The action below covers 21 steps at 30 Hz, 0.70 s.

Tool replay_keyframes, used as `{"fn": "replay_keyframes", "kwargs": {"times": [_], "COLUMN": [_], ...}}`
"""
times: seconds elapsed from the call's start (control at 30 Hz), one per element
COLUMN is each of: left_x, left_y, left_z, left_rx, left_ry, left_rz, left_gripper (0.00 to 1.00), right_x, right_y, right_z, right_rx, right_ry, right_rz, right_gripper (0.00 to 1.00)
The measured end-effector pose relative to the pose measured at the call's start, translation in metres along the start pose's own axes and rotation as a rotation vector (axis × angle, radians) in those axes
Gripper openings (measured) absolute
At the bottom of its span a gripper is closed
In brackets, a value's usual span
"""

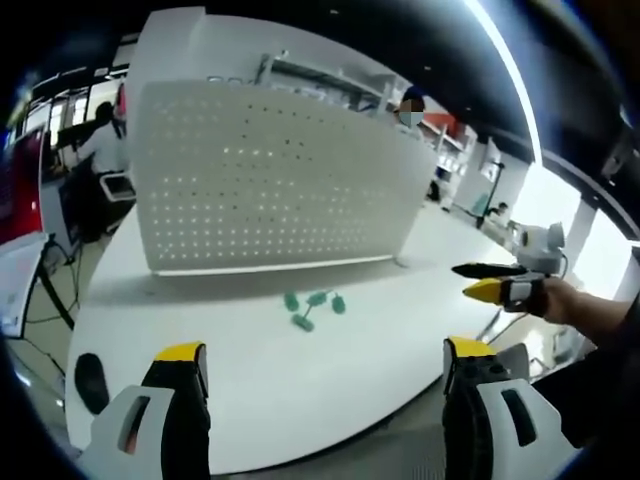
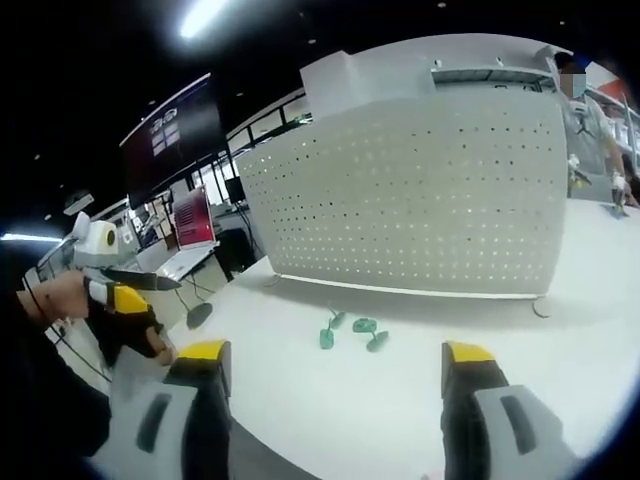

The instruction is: Insert the hook assembly into the mounting plate slot until the hook locks in place.

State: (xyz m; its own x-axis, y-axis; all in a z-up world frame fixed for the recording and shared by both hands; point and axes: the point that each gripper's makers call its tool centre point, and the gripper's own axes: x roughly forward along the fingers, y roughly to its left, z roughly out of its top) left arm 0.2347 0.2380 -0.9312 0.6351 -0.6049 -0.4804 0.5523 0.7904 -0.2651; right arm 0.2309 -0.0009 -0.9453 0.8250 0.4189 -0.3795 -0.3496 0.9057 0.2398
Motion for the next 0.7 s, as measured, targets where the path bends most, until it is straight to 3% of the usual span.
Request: {"fn": "replay_keyframes", "kwargs": {"times": [0.33, 0.7], "left_x": [0.001, 0.001], "left_y": [0.0, 0.012], "left_z": [0.001, -0.002], "left_rx": [-0.004, -0.011], "left_ry": [-0.001, 0.013], "left_rz": [0.005, 0.029], "left_gripper": [0.99, 0.99], "right_x": [0.016, 0.048], "right_y": [-0.004, 0.007], "right_z": [-0.007, -0.016], "right_rx": [-0.021, 0.008], "right_ry": [0.047, 0.08], "right_rz": [0.022, 0.074], "right_gripper": [0.76, 0.59]}}
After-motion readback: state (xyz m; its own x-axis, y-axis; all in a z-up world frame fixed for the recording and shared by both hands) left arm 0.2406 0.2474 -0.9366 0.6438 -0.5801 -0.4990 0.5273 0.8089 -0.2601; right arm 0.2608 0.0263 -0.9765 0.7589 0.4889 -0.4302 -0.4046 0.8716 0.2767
